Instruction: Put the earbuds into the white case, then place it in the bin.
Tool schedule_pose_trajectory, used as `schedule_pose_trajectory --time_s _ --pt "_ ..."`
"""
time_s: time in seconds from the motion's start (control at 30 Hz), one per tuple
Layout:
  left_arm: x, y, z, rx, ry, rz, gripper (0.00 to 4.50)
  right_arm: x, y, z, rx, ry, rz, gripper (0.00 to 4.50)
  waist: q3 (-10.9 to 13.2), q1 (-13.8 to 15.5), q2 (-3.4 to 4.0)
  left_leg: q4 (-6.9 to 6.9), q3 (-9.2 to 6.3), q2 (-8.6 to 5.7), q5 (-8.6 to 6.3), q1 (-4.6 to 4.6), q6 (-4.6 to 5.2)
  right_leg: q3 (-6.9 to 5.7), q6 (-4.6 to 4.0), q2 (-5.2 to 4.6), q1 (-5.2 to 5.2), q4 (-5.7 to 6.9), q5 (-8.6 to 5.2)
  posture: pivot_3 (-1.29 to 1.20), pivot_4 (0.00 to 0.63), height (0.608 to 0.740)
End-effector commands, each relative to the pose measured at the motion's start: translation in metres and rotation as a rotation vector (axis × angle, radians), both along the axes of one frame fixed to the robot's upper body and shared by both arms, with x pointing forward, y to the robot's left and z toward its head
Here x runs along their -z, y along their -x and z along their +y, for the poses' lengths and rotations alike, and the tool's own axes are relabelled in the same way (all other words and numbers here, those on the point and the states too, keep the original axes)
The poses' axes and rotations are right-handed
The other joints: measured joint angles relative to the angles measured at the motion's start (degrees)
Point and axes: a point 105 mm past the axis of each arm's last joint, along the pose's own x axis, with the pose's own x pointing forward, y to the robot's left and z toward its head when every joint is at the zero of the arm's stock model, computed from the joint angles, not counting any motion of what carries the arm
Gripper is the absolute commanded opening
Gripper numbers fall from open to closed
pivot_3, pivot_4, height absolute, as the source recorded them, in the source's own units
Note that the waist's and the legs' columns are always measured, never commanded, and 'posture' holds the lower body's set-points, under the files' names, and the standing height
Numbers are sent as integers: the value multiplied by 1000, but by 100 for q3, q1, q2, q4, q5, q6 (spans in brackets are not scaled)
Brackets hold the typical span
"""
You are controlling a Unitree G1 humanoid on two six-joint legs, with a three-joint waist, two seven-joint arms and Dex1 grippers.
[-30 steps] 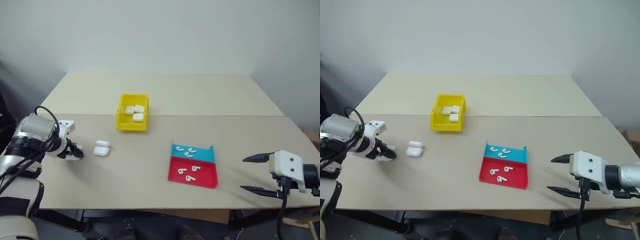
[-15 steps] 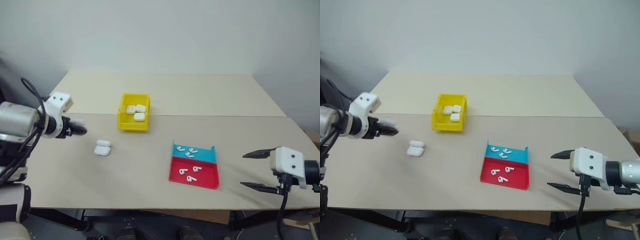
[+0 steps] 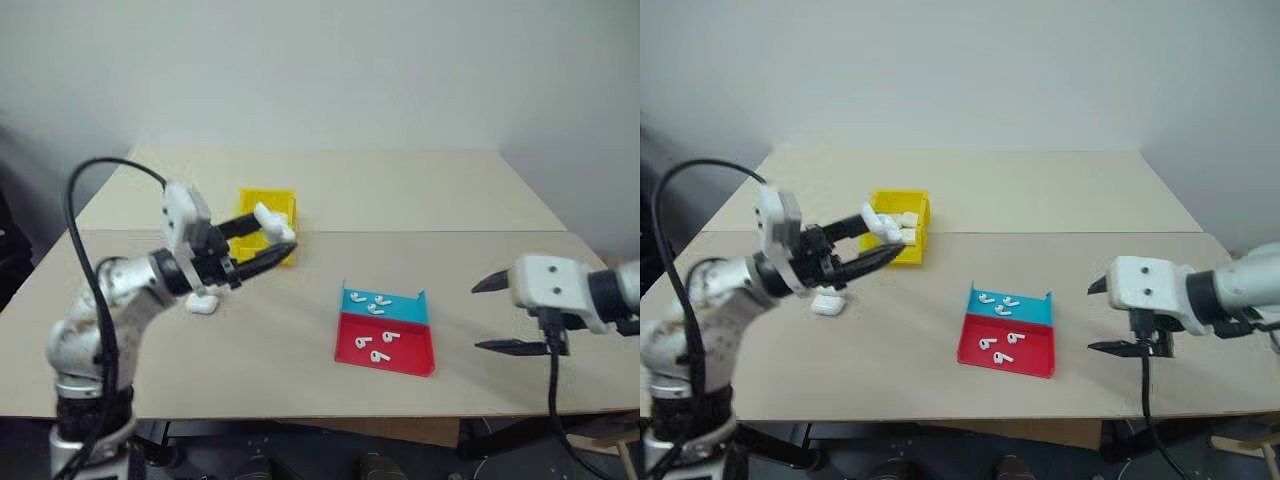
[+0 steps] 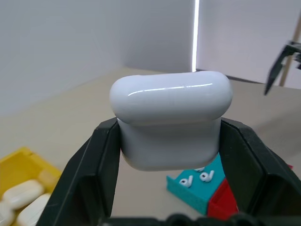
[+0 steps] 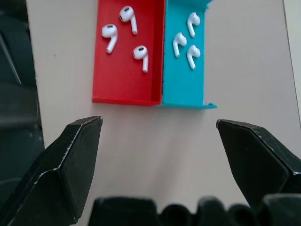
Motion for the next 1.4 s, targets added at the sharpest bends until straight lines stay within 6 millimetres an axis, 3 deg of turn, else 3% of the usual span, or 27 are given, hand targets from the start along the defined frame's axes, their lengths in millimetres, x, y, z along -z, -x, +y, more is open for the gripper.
schedule_pose_trajectory --time_s 0.03,0.13,0.43,0.63,0.73,0.83,1.4 --pt "2 0 -2 5 24 -87 2805 1 -3 13 -27 47 -17 4500 0 7 -3 1 -1 0 0 -1 0 0 6 0 0 -1 -4 0 150 740" --pt "18 1 -9 83 -23 -111 2805 4 -3 29 -82 41 -13 4500 0 11 -2 0 1 -1 0 -4 0 2 14 0 -2 -2 -6 0 150 740" --pt "40 10 -14 208 -41 -241 2805 15 2 59 -111 72 104 4500 -4 -22 5 0 1 1 0 -21 0 -3 -1 -1 -19 -5 4 0 150 740" --pt "47 13 -17 184 -68 -256 2805 34 0 83 -137 115 130 4500 -6 0 8 1 1 6 0 -23 0 -5 -2 1 -21 -1 3 0 150 740" --pt "47 16 -17 176 -74 -268 2805 43 -1 89 -149 145 147 3940 -6 18 8 1 2 5 0 -34 0 -7 -3 -1 -27 -4 4 0 150 740" --pt "50 20 -18 171 -107 -277 2805 50 -5 94 -144 157 157 2935 -6 13 9 1 1 6 0 -34 0 -8 -3 0 -30 -3 4 0 150 740" --pt "56 25 -18 118 -142 -219 2805 79 -23 110 -77 230 203 2935 -7 1 10 0 2 8 0 -31 0 -10 -10 1 -32 0 2 0 150 740"
